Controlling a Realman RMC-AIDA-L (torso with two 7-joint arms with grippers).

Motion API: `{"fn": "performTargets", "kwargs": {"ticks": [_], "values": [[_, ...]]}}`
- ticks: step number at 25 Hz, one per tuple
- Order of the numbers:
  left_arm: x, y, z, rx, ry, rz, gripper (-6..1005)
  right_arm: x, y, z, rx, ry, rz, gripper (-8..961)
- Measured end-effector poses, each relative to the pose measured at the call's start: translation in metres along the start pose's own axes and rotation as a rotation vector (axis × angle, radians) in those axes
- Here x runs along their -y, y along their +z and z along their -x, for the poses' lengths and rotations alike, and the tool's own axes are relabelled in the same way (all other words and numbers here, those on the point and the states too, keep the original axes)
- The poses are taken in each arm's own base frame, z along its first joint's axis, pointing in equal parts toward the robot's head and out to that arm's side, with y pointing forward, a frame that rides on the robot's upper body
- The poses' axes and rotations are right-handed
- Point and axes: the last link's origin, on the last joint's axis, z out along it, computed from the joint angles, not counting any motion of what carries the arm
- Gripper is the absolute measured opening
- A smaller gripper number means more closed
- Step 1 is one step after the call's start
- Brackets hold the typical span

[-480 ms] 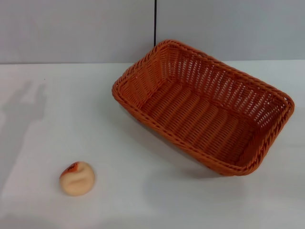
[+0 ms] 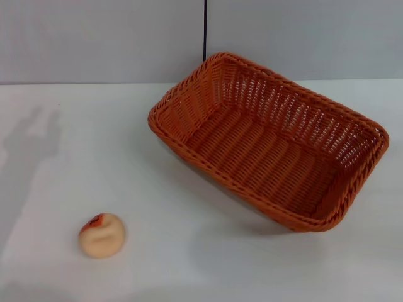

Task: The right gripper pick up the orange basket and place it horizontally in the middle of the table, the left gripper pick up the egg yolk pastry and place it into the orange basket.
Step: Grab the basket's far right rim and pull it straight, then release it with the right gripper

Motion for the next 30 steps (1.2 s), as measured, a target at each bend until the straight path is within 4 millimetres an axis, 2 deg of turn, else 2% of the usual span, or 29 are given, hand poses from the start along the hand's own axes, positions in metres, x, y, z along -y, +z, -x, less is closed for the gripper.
{"fn": "performTargets", "kwargs": {"ticks": [4,5,7,8,9,10,13,14,15,16,19,20,21,24,25,26,30], "values": [[0.0,0.002,0.0,-0.001,0.0,0.005,395,0.0,0.009,0.013,-0.044,-0.014,0.065,521],[0.0,0.002,0.0,-0.002,0.0,0.006,399,0.0,0.018,0.027,-0.093,-0.024,0.123,518],[0.0,0.003,0.0,-0.003,-0.001,0.008,408,-0.001,0.023,0.034,-0.125,-0.022,0.152,514],[0.0,0.004,0.0,-0.004,-0.002,0.01,412,-0.003,0.034,0.049,-0.196,-0.012,0.21,512],[0.0,0.004,0.0,-0.004,-0.002,0.01,446,-0.003,0.034,0.049,-0.196,-0.012,0.21,509],[-0.001,0.006,0.001,-0.006,-0.003,0.013,479,-0.006,0.046,0.062,-0.283,0.003,0.253,507],[-0.001,0.007,0.001,-0.007,-0.004,0.015,581,-0.009,0.058,0.073,-0.386,0.021,0.279,500],[-0.001,0.007,0.001,-0.007,-0.005,0.016,614,-0.01,0.065,0.076,-0.458,0.035,0.282,498],[-0.001,0.007,0.002,-0.007,-0.005,0.015,648,-0.013,0.08,0.08,-0.601,0.036,0.278,496],[-0.001,0.007,0.002,-0.007,-0.005,0.015,647,-0.013,0.08,0.08,-0.601,0.036,0.278,494],[-0.002,0.007,0.002,-0.005,-0.007,0.016,646,-0.02,0.099,0.081,-0.788,0.009,0.263,487],[-0.002,0.006,0.003,-0.002,-0.01,0.015,646,-0.024,0.112,0.079,-0.896,-0.013,0.256,485],[-0.002,0.006,0.003,-0.002,-0.01,0.015,646,-0.024,0.112,0.079,-0.896,-0.013,0.256,482],[-0.002,0.005,0.004,0.006,-0.017,0.007,646,-0.028,0.131,0.076,-1.026,-0.042,0.243,476],[-0.003,0.005,0.005,0.007,-0.019,0.005,646,-0.03,0.141,0.069,-1.126,-0.067,0.224,473],[-0.003,0.004,0.005,0.009,-0.022,0.002,646,-0.03,0.141,0.069,-1.126,-0.067,0.224,471],[-0.003,0.003,0.006,0.011,-0.026,-0.003,645,-0.04,0.159,0.048,-1.349,-0.159,0.198,462]]}}
